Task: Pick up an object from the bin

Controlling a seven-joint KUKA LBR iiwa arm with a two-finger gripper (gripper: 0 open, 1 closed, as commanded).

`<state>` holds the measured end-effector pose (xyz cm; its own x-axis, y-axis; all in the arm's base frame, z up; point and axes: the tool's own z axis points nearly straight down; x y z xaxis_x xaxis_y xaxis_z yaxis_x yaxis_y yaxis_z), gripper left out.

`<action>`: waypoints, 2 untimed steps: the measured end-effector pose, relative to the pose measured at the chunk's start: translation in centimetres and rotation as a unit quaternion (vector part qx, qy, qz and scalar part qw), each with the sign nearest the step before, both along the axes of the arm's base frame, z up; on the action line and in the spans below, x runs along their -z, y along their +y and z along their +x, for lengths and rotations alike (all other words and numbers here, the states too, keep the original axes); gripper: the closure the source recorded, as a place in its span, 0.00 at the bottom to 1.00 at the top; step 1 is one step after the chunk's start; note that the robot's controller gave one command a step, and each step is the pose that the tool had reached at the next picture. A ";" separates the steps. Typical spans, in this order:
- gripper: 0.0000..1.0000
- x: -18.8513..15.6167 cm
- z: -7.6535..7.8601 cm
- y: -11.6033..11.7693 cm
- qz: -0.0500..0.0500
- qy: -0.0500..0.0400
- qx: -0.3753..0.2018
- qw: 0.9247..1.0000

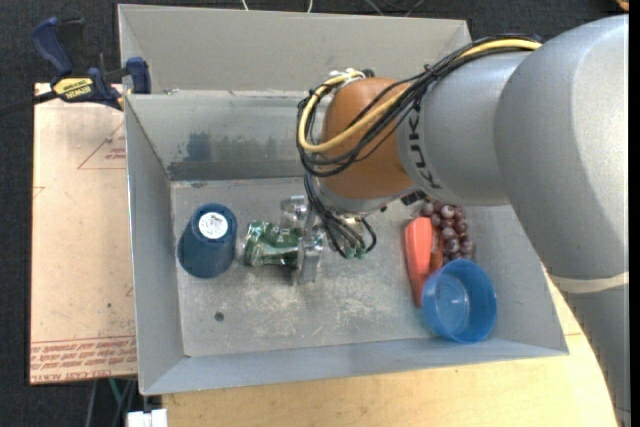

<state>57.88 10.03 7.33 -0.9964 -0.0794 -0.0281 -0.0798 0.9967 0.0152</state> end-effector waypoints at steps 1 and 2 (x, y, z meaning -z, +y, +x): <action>1.00 0.0 0.0 0.0 0.000 0.000 0.000 1.000; 1.00 -10.0 1.5 0.3 0.002 -0.004 0.016 1.000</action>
Offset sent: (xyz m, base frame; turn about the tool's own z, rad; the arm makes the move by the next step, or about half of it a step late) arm 0.0131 0.0026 0.0964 0.0328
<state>59.41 10.37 17.38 -0.9982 -0.0480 -0.0370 -0.0487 0.9986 0.0183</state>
